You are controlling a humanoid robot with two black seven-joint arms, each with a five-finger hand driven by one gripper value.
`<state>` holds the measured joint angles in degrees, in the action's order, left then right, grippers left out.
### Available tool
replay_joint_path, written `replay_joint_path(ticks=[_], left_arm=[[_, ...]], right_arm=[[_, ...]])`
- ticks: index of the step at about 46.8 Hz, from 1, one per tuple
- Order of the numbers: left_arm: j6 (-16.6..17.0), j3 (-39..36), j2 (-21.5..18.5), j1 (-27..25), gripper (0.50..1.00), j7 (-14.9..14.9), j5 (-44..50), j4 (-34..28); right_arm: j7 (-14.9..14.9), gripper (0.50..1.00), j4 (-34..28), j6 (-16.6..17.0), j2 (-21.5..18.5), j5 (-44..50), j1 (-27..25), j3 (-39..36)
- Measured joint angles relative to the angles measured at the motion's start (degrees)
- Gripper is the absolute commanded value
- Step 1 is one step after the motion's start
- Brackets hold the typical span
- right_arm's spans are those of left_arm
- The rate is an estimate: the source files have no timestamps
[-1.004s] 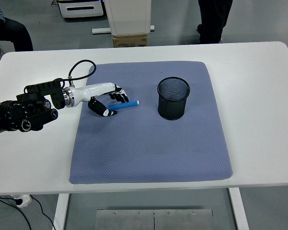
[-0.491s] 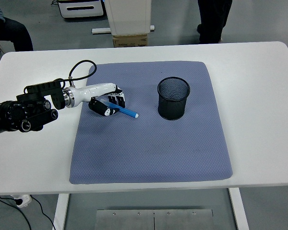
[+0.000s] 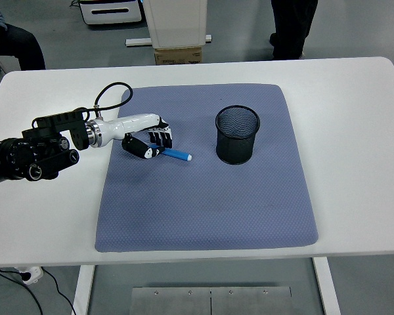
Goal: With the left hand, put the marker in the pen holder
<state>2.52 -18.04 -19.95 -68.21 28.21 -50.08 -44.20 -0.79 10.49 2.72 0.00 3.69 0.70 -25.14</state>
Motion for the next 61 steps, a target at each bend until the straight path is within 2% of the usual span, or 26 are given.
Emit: replay_joint_path(ticks=[14, 16, 21, 24, 29, 35, 46, 55, 61], left_arm=[[0.1, 0.11, -0.11, -0.07, 0.5, 0.29, 0.44, 0.51], [0.13, 0.12, -0.1, -0.07, 0.563, 0.39, 0.74, 0.51], [0.25, 0.41, -0.1, -0.25, 0.8, 0.44, 1.58, 0.5], [0.1, 0.58, -0.18, -0.66, 0.856, 0.39, 2.69, 0.46], [-0.6, 0.63, -0.36, -1.31, 0.906, 0.29, 4.56, 0.39], [-0.93, 0.52, -0.6, -1.56, 0.909, 0.27, 4.73, 0.13], [-3.45, 0.37, -0.62, -1.39, 0.903, 0.44, 4.64, -0.18], [-2.85, 0.11, -0.23, -0.73, 0.774, 0.48, 4.04, -0.11], [-2.34, 0.06, -0.02, -0.15, 0.728, 0.45, 3.9, -0.01]], right_arm=[[0.0, 1.0, 0.02, 0.0, 0.0, 0.0, 0.0, 0.0], [0.0, 1.0, 0.01, 0.0, 0.0, 0.0, 0.0, 0.0], [0.0, 1.0, 0.02, 0.0, 0.0, 0.0, 0.0, 0.0], [0.0, 1.0, 0.02, 0.01, 0.0, 0.0, 0.0, 0.0], [0.0, 1.0, 0.0, 0.01, 0.0, 0.0, 0.0, 0.0], [0.0, 1.0, -0.01, 0.02, 0.0, 0.0, 0.0, 0.0], [0.0, 1.0, 0.01, 0.02, 0.0, 0.0, 0.0, 0.0], [0.0, 1.0, -0.01, 0.02, 0.0, 0.0, 0.0, 0.0], [0.0, 1.0, 0.0, 0.01, 0.0, 0.0, 0.0, 0.0]])
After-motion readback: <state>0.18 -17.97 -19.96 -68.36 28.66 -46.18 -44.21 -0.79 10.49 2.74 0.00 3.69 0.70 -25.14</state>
